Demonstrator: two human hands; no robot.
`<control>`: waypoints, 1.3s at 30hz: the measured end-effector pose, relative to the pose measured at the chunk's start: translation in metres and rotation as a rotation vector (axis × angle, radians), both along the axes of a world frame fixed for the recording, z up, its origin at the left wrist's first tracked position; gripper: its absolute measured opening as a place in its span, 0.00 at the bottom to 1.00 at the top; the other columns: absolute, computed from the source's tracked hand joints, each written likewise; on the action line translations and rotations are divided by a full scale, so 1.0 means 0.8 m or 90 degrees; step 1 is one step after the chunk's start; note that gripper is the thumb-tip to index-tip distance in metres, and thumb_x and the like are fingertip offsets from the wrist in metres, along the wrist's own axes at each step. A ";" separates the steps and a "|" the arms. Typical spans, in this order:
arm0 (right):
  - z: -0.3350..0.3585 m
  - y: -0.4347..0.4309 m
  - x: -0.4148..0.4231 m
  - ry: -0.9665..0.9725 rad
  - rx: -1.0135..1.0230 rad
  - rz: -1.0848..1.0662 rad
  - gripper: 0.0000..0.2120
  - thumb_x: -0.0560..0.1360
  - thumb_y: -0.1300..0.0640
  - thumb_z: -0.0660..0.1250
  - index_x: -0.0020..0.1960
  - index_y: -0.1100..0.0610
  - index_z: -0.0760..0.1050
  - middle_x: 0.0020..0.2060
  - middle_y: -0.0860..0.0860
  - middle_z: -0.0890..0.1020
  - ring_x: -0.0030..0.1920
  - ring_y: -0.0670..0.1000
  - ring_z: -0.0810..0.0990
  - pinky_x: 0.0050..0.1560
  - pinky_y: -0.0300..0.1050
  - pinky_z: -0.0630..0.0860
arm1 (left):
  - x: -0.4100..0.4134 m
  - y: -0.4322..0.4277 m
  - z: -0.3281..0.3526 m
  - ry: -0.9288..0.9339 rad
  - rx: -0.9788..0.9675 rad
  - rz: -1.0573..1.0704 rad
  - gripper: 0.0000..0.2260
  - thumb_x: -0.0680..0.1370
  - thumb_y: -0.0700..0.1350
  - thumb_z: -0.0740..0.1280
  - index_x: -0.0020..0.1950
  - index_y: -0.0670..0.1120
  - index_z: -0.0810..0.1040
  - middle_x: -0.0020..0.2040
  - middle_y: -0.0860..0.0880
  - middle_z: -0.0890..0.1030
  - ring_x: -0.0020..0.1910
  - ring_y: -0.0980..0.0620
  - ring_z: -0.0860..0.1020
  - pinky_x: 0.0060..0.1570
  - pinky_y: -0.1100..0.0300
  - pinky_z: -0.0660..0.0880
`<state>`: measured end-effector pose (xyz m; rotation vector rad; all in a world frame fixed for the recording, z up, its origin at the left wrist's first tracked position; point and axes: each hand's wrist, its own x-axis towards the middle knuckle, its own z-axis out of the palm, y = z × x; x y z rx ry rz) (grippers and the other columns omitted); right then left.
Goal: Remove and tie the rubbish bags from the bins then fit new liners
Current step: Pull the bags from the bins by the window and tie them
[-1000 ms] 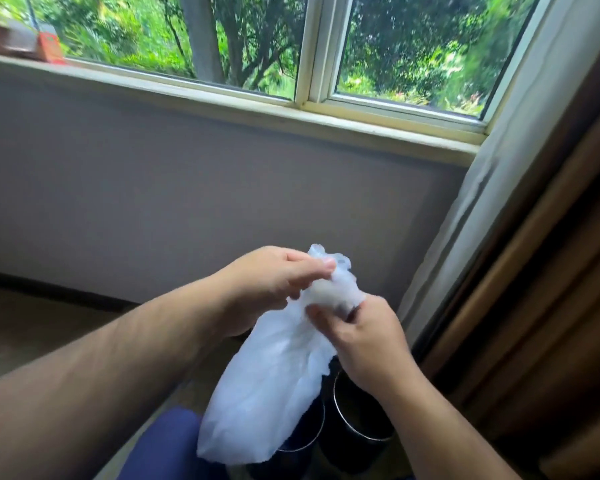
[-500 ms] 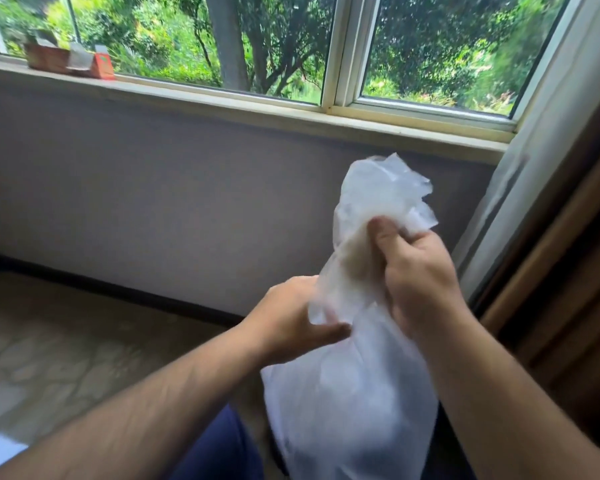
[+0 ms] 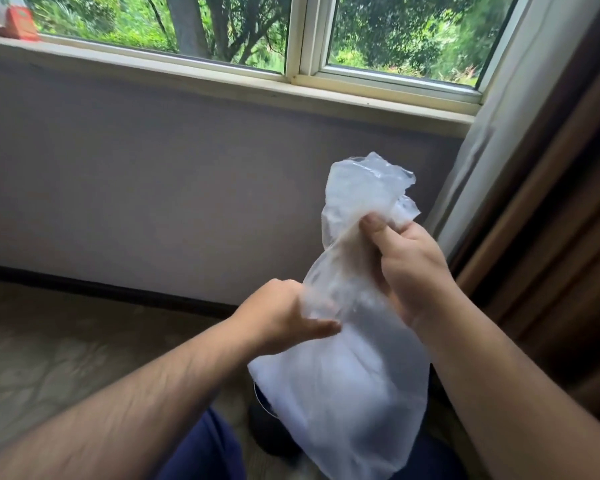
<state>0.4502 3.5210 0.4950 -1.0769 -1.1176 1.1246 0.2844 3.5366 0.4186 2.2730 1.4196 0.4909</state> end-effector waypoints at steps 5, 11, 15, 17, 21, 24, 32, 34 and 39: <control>0.002 0.004 0.002 -0.017 0.007 0.046 0.13 0.83 0.56 0.63 0.44 0.58 0.83 0.38 0.55 0.85 0.40 0.53 0.85 0.45 0.52 0.84 | -0.008 -0.002 -0.018 -0.112 0.116 -0.064 0.07 0.74 0.57 0.69 0.40 0.57 0.73 0.40 0.63 0.73 0.42 0.60 0.71 0.45 0.68 0.68; -0.045 -0.007 0.023 -0.251 -0.002 -0.108 0.28 0.71 0.34 0.71 0.66 0.46 0.75 0.55 0.46 0.84 0.54 0.47 0.83 0.55 0.49 0.79 | -0.011 0.000 -0.033 -0.137 0.107 0.219 0.13 0.75 0.50 0.60 0.31 0.49 0.66 0.27 0.51 0.71 0.28 0.51 0.69 0.30 0.59 0.65; -0.096 -0.057 0.005 -0.294 -0.032 -0.026 0.39 0.64 0.39 0.74 0.72 0.38 0.65 0.65 0.39 0.77 0.63 0.38 0.77 0.61 0.40 0.75 | -0.015 -0.002 -0.030 -0.291 0.041 0.249 0.14 0.74 0.48 0.65 0.30 0.46 0.70 0.27 0.49 0.75 0.29 0.45 0.73 0.28 0.55 0.67; -0.117 -0.062 -0.003 -0.346 -0.029 -0.033 0.38 0.67 0.45 0.74 0.73 0.37 0.62 0.66 0.37 0.75 0.65 0.38 0.75 0.64 0.41 0.74 | -0.014 -0.003 -0.027 -0.440 -0.062 0.221 0.12 0.70 0.50 0.66 0.35 0.41 0.79 0.34 0.42 0.82 0.36 0.38 0.80 0.36 0.46 0.76; -0.134 -0.048 -0.009 -0.363 0.009 -0.144 0.22 0.76 0.58 0.70 0.62 0.35 0.69 0.51 0.34 0.81 0.53 0.35 0.80 0.52 0.32 0.76 | -0.016 -0.010 -0.030 -0.634 -0.237 0.122 0.12 0.72 0.44 0.67 0.50 0.43 0.86 0.48 0.42 0.86 0.51 0.42 0.84 0.52 0.46 0.80; -0.135 -0.041 -0.013 -0.337 0.015 -0.139 0.14 0.78 0.59 0.69 0.55 0.40 0.75 0.47 0.38 0.83 0.43 0.42 0.82 0.45 0.37 0.76 | -0.025 -0.016 -0.031 -0.657 -0.260 0.088 0.09 0.79 0.41 0.67 0.52 0.45 0.87 0.50 0.45 0.86 0.54 0.47 0.84 0.52 0.57 0.79; -0.136 -0.030 -0.032 -0.316 0.040 -0.122 0.08 0.77 0.58 0.71 0.46 0.49 0.73 0.34 0.42 0.79 0.32 0.42 0.76 0.35 0.36 0.72 | -0.027 -0.025 -0.029 -0.732 -0.396 0.036 0.20 0.75 0.51 0.69 0.64 0.43 0.79 0.57 0.44 0.84 0.59 0.47 0.82 0.56 0.58 0.78; -0.135 -0.029 -0.036 -0.352 0.044 -0.083 0.10 0.76 0.59 0.72 0.41 0.50 0.73 0.30 0.39 0.78 0.30 0.41 0.75 0.32 0.33 0.70 | -0.028 -0.027 -0.032 -0.713 -0.424 0.015 0.20 0.75 0.51 0.71 0.63 0.41 0.80 0.58 0.41 0.83 0.60 0.44 0.81 0.62 0.51 0.76; -0.130 -0.040 -0.029 -0.396 0.070 -0.038 0.07 0.71 0.51 0.75 0.47 0.46 0.78 0.42 0.41 0.82 0.44 0.40 0.80 0.43 0.31 0.74 | -0.020 -0.022 -0.033 -0.796 -0.468 0.186 0.16 0.77 0.49 0.71 0.57 0.37 0.82 0.53 0.35 0.84 0.52 0.39 0.84 0.54 0.48 0.80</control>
